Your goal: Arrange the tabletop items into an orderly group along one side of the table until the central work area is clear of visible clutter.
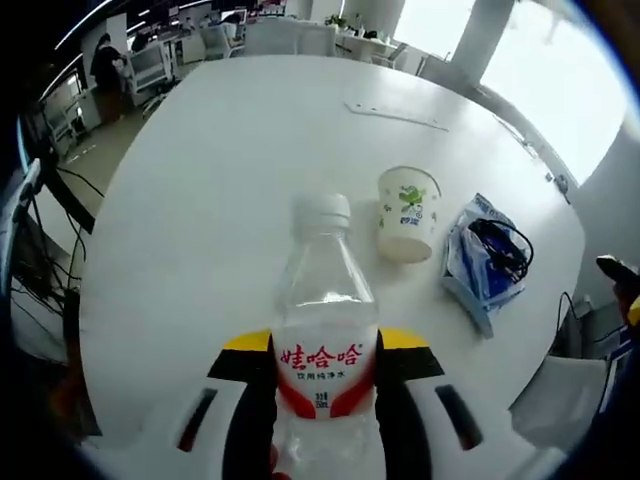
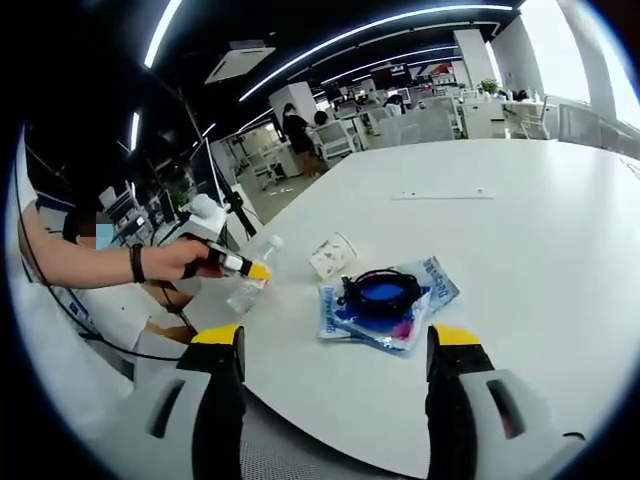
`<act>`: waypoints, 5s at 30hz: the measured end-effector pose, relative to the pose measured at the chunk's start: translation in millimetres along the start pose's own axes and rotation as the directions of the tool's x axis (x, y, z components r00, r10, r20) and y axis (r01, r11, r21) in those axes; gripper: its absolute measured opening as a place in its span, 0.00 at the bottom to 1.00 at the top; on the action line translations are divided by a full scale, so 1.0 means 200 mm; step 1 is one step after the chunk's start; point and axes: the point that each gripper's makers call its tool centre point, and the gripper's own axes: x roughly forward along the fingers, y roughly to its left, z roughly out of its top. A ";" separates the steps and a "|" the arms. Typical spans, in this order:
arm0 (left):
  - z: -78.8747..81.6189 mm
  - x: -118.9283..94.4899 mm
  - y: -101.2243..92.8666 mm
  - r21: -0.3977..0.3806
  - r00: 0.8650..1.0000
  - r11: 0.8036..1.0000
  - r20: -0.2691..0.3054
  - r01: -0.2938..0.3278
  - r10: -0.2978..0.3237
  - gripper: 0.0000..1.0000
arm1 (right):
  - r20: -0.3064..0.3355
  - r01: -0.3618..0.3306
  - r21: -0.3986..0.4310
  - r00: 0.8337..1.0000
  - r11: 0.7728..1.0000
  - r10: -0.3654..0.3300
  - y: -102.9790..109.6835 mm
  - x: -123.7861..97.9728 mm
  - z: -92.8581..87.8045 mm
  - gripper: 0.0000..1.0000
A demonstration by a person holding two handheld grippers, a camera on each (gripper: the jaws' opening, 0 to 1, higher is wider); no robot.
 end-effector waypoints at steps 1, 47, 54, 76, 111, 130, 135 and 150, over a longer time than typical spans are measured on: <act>0.02 -0.02 0.00 0.004 1.000 1.000 0.008 -0.012 0.012 0.36 | 0.003 -0.002 0.001 1.000 1.000 0.002 0.00 0.00 0.00 0.74; -0.04 -0.17 0.00 0.053 0.971 0.988 0.197 -0.147 0.134 0.37 | 0.037 -0.003 -0.001 0.999 1.000 0.003 0.00 -0.01 0.05 0.73; -0.06 -0.17 -0.02 0.072 0.966 0.983 0.211 -0.168 0.149 0.37 | 0.038 -0.011 -0.003 0.999 1.000 0.011 0.02 0.00 0.06 0.73; -0.08 -0.14 -0.01 0.080 0.970 0.986 0.204 -0.149 0.130 0.38 | 0.032 -0.031 -0.003 0.999 1.000 0.031 0.04 0.03 0.07 0.72; -0.01 -0.07 0.03 0.182 0.967 0.979 0.251 -0.088 0.040 0.39 | -0.025 -0.015 0.019 1.000 1.000 0.015 -0.03 0.11 0.04 0.72; 0.30 0.05 0.22 0.126 0.960 0.981 0.259 -0.145 0.108 0.39 | -0.050 -0.002 0.028 0.999 1.000 0.003 -0.06 0.14 0.04 0.71; 0.37 0.08 0.26 0.128 0.958 0.980 0.264 -0.152 0.114 0.38 | -0.055 0.005 0.034 0.999 0.999 -0.004 -0.07 0.14 0.03 0.71; 0.51 0.15 0.29 0.120 0.950 0.980 0.289 -0.157 0.117 0.38 | -0.062 0.017 0.038 0.998 0.999 -0.015 -0.08 0.14 0.04 0.71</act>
